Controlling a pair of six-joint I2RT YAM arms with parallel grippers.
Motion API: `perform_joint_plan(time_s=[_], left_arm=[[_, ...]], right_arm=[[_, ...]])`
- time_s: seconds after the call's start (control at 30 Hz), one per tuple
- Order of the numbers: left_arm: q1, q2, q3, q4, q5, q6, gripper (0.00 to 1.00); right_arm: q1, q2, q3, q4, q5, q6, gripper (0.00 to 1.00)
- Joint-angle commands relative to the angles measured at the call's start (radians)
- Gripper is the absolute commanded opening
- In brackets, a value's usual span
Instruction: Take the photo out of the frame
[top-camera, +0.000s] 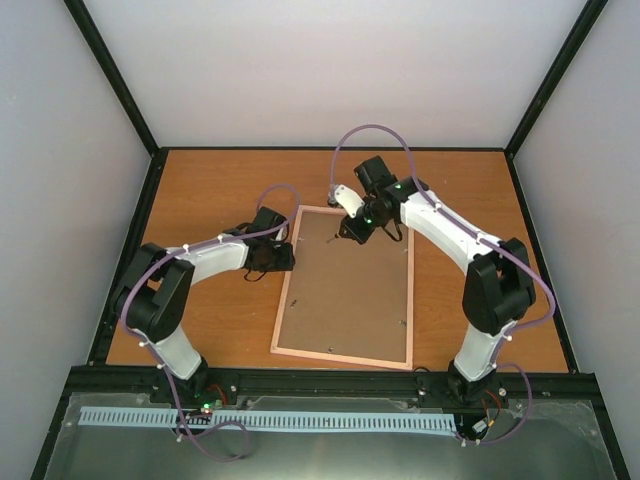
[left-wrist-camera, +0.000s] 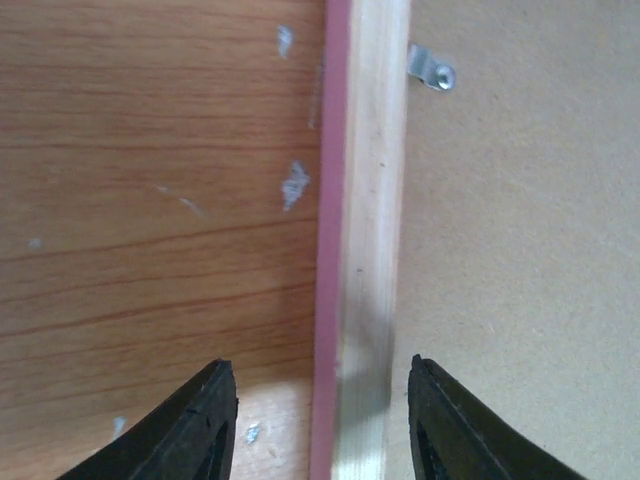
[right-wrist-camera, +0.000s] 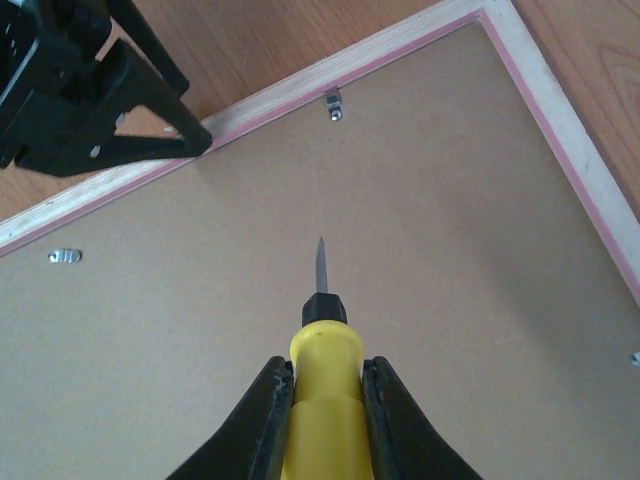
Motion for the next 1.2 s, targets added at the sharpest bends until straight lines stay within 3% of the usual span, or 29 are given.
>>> perform_joint_plan(time_s=[0.0, 0.43, 0.63, 0.8, 1.17], left_arm=[[0.000, 0.036, 0.023, 0.053, 0.075, 0.065, 0.47], [0.000, 0.065, -0.012, 0.072, 0.088, 0.059, 0.31], [0.001, 0.057, -0.034, 0.088, 0.096, 0.051, 0.21], [0.001, 0.054, -0.043, 0.094, 0.101, 0.048, 0.03], [0.000, 0.036, -0.064, 0.102, 0.100, 0.048, 0.01]], right_arm=[[-0.001, 0.063, 0.082, 0.011, -0.029, -0.012, 0.03], [0.019, 0.307, 0.349, -0.052, -0.118, 0.062, 0.03], [0.042, 0.363, 0.386, -0.059, -0.103, 0.068, 0.03], [0.058, 0.403, 0.409, -0.076, -0.082, 0.062, 0.03], [0.080, 0.462, 0.459, -0.095, -0.088, 0.075, 0.03]])
